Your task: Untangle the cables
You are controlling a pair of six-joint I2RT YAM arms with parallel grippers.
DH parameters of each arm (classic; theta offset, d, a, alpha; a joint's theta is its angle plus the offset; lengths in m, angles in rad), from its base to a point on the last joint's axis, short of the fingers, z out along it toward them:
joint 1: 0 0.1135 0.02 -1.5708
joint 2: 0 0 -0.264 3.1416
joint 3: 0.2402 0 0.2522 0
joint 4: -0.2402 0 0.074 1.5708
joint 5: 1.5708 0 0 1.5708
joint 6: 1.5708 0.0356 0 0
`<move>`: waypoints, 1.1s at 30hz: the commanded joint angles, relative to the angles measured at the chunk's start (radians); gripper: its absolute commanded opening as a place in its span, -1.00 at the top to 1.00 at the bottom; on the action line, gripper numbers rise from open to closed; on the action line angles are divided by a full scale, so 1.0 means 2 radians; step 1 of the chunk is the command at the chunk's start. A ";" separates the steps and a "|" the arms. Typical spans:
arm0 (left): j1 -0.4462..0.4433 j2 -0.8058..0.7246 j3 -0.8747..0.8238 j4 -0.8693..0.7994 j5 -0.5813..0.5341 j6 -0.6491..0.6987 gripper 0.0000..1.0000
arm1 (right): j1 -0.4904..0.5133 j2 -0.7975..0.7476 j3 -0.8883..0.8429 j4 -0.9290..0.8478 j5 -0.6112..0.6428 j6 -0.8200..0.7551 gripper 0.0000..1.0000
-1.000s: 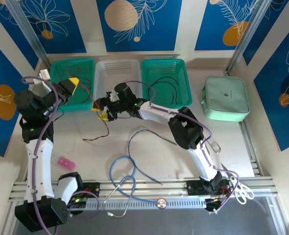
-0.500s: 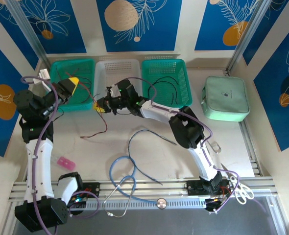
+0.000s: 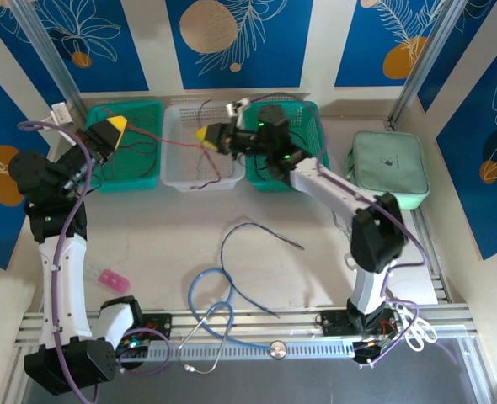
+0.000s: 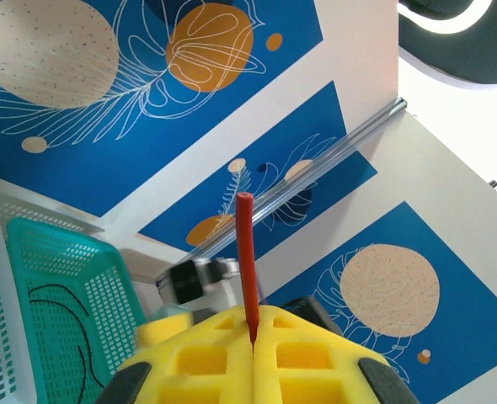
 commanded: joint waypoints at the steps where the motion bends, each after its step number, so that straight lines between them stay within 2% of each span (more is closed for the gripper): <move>1: 0.010 0.004 0.010 0.026 -0.001 -0.008 1.00 | -0.035 -0.061 -0.038 -0.014 0.033 -0.054 1.00; 10: 0.029 0.013 -0.024 0.071 -0.011 -0.045 1.00 | -0.143 -0.251 -0.128 -0.127 0.130 -0.155 1.00; 15: 0.047 0.012 -0.050 0.072 -0.013 -0.053 1.00 | -0.220 -0.338 -0.173 -0.159 0.145 -0.188 1.00; 23: 0.082 0.006 -0.093 0.108 -0.036 -0.094 1.00 | -0.346 -0.423 -0.211 -0.213 0.168 -0.189 1.00; 26: 0.092 0.002 -0.106 0.117 -0.047 -0.109 1.00 | -0.374 -0.440 -0.214 -0.227 0.187 -0.185 1.00; 33: 0.105 0.001 -0.123 0.140 -0.060 -0.134 1.00 | -0.399 -0.483 -0.231 -0.285 0.317 -0.186 1.00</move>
